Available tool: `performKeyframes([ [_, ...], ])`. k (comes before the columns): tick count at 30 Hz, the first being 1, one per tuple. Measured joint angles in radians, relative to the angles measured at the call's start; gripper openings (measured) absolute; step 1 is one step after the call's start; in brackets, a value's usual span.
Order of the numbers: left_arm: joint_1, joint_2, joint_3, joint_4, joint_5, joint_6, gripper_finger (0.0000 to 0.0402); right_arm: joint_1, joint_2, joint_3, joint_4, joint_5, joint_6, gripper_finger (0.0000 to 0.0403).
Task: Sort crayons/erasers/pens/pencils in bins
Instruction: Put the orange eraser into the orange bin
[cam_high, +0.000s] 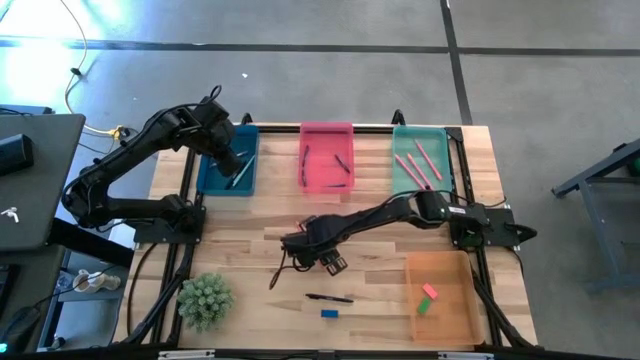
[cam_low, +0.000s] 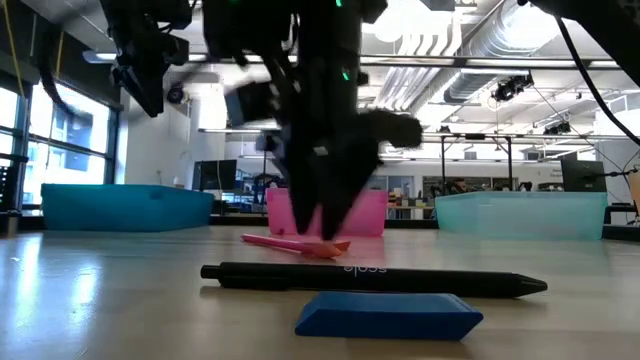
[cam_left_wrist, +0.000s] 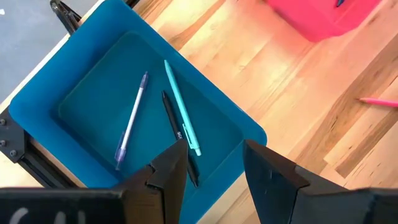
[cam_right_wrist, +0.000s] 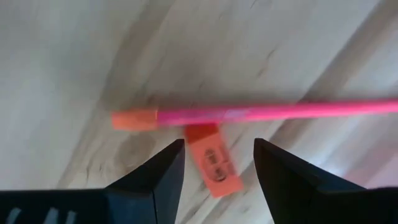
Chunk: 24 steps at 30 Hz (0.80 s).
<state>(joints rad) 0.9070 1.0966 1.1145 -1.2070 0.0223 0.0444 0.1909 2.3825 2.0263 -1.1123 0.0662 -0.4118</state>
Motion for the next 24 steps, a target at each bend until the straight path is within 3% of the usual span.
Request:
performKeyframes([
  [11,0.000,0.000,0.000,0.000,0.000,0.000,0.0145,0.001,-0.009,-0.096,0.055,0.023,0.007,0.0176],
  [18,0.000,0.000,0.000,0.001,0.000,0.003,0.0145,-0.003,-0.006,-0.094,0.044,-0.056,0.007,0.0095],
  [24,0.000,0.000,0.000,0.001,0.000,0.003,0.0145,-0.003,-0.005,-0.092,0.026,-0.060,0.007,0.0041],
])
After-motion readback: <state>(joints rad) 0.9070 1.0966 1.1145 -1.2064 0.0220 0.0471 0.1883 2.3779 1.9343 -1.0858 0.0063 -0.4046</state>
